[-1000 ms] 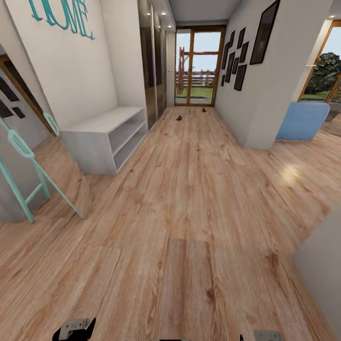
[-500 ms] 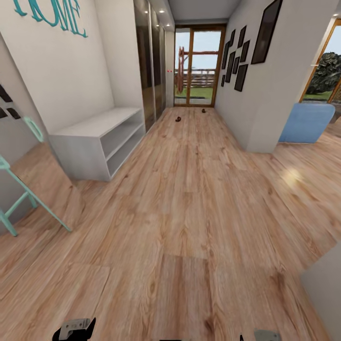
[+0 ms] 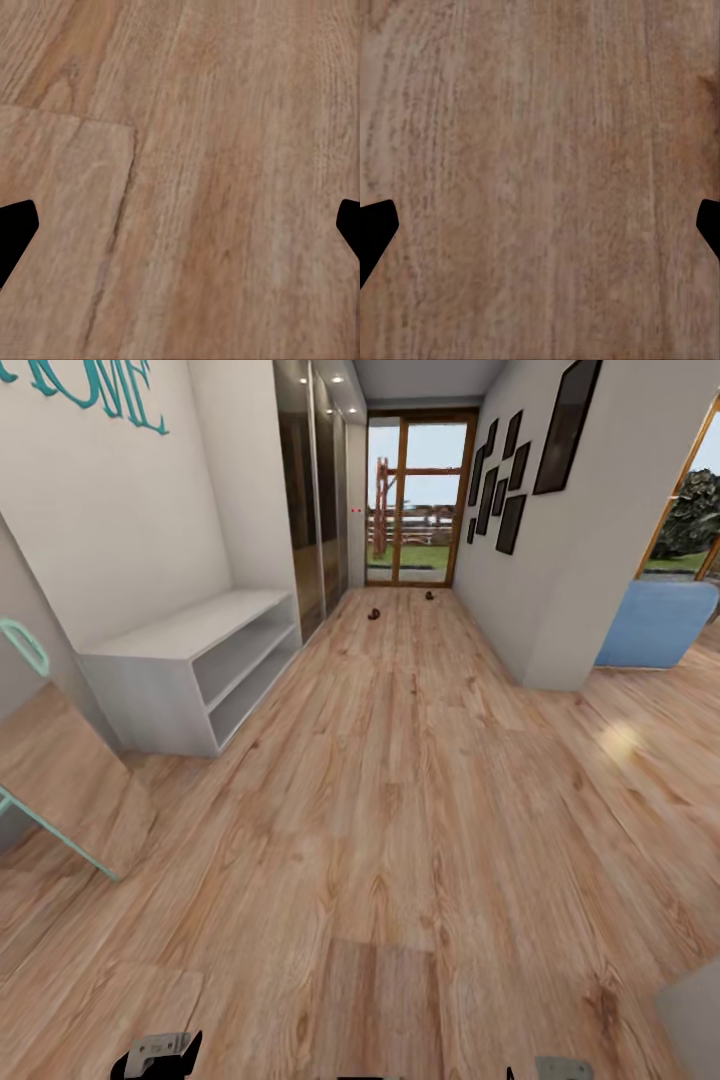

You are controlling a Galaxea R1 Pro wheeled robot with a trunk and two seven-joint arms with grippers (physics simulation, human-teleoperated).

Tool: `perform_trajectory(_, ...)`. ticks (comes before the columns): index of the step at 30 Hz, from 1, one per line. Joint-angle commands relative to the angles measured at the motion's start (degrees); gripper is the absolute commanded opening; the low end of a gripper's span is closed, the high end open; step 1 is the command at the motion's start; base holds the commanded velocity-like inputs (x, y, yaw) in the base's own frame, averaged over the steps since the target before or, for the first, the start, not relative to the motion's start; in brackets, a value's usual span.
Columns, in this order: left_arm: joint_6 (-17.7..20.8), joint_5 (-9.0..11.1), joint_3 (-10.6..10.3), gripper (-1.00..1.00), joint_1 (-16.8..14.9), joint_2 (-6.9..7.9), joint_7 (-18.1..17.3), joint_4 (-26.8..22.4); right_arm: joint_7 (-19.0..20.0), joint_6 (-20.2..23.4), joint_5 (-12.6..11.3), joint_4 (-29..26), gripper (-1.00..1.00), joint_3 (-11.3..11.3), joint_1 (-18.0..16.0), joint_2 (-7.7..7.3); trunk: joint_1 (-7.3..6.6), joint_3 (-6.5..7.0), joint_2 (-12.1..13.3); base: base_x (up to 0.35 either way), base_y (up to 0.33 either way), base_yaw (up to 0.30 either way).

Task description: Pick up the two gym shoes and the two sandals from the corridor floor and place them onto the hallstand (shoe rack) in the corridor, making sure they are on the rack and not on the floor. Arrange them so the two gym shoes are next to each other and the two sandals are next to each other.

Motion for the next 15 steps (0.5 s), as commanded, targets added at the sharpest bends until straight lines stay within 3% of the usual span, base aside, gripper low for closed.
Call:
perform_trajectory(1, -0.2, -0.4, 0.5, 1.00, 0.0, -0.01, -0.3, 0.0, -0.2, -0.2, 0.6, 0.1, 1.00, -0.5, 0.0, 0.01, 0.02, -0.05, 0.0, 0.336, -0.100, 0.000)
perform_trajectory(15, -0.2, -0.4, 0.5, 1.00, 0.0, -0.01, -0.3, 0.0, -0.2, -0.1, 0.6, 0.1, 1.00, -0.5, 0.0, 0.01, 0.02, -0.05, 0.0, 0.336, -0.100, 0.000)
